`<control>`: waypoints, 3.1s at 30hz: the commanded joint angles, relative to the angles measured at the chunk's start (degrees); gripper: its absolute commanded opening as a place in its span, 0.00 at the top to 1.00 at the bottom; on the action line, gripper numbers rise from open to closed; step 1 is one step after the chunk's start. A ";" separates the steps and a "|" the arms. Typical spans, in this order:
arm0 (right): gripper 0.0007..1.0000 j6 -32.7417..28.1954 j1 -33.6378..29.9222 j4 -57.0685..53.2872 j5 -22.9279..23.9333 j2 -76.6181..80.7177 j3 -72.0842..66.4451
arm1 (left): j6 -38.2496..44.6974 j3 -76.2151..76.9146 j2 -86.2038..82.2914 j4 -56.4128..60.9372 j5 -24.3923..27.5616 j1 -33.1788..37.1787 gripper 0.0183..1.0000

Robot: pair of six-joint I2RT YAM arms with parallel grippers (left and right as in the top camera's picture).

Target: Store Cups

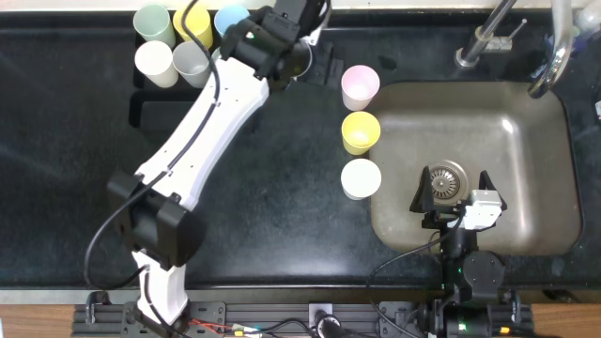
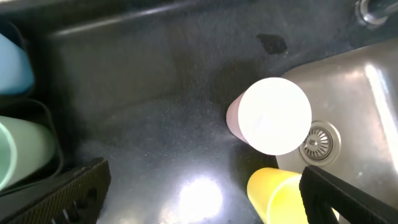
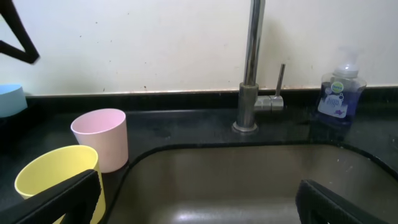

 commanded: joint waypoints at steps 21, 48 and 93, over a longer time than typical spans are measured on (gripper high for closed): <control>0.00 -0.17 -0.20 0.42 -0.39 -0.52 -0.55 | -9.40 1.92 10.34 7.87 -5.27 -3.19 0.02; 0.00 -0.15 -0.20 0.42 -0.39 -0.52 -0.55 | -9.60 1.84 13.88 8.35 -2.08 -2.62 0.56; 0.00 -0.17 -0.20 0.42 -0.39 -0.52 -0.55 | -31.30 -37.09 -47.32 -9.51 -8.20 33.81 0.98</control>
